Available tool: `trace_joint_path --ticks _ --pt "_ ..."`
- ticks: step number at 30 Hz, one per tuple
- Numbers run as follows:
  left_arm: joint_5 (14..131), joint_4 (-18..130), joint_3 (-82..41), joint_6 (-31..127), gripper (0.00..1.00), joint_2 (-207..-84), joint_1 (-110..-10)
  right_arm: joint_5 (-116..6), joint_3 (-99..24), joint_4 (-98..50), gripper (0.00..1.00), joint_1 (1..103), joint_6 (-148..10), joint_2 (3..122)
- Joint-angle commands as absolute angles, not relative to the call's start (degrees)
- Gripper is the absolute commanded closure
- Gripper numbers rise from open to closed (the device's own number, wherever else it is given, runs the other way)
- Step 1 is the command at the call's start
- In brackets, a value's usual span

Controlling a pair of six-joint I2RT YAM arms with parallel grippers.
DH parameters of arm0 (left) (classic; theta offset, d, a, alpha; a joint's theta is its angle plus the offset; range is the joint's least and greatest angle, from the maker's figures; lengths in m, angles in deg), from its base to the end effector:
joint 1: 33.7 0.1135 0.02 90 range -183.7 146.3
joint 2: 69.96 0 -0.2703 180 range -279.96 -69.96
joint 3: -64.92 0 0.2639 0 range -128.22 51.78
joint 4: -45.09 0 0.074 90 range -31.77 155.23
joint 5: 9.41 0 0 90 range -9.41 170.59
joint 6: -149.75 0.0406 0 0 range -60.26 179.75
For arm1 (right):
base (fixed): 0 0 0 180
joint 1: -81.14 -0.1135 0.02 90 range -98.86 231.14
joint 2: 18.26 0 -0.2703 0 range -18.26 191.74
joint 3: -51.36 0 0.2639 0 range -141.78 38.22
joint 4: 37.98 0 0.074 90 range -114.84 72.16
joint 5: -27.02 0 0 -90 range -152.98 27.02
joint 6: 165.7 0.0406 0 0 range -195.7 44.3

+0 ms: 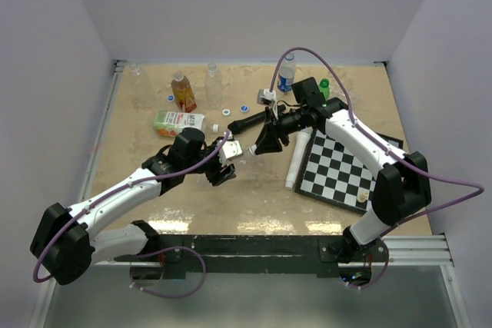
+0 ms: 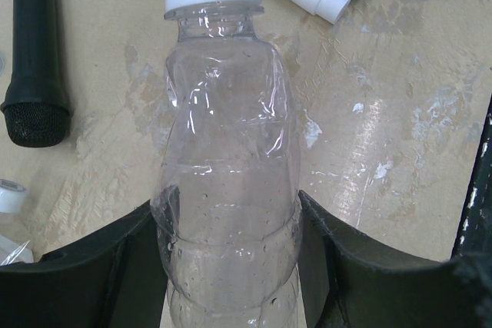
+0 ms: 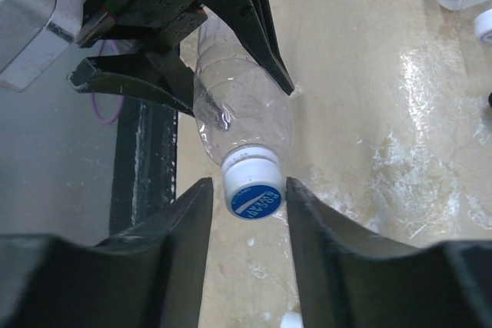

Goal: Unscrew the bottle caps
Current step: Unscrew the bottle cap from the plastic bottle.

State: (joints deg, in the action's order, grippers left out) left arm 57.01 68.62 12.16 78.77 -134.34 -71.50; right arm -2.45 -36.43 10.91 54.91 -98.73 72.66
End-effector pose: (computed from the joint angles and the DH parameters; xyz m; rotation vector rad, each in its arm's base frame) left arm 0.1896 -0.1676 0.2400 1.2464 1.8073 -0.6343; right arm 0.2945 0.1845 0.2953 -1.3206 1.8187 1.3065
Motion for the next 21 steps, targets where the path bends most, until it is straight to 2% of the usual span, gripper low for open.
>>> trace_joint_path --ticks 1,3,7,12,18,21 --pt "56.6 67.3 11.5 78.2 0.89 -133.8 -71.2 0.5 -39.4 11.2 0.67 55.0 -99.7 73.6" --pt "56.5 67.3 11.5 78.2 0.9 -133.6 -71.2 0.4 -39.5 11.9 0.8 55.0 -100.9 73.6" --pt "56.4 67.5 11.5 78.4 0.89 -133.6 -71.3 -0.6 -39.2 13.4 0.97 55.0 -105.0 73.1" --pt "56.2 67.5 11.6 78.4 0.9 -133.6 -71.3 -0.4 -38.7 17.7 1.0 54.9 -113.9 73.1" --pt "54.7 67.5 11.6 78.6 0.9 -133.5 -71.2 -0.3 -41.6 32.2 1.0 54.8 -140.1 73.4" --pt "54.6 67.5 11.6 78.5 0.89 -133.4 -71.3 -3.2 -40.7 31.7 1.0 54.4 -147.2 71.2"
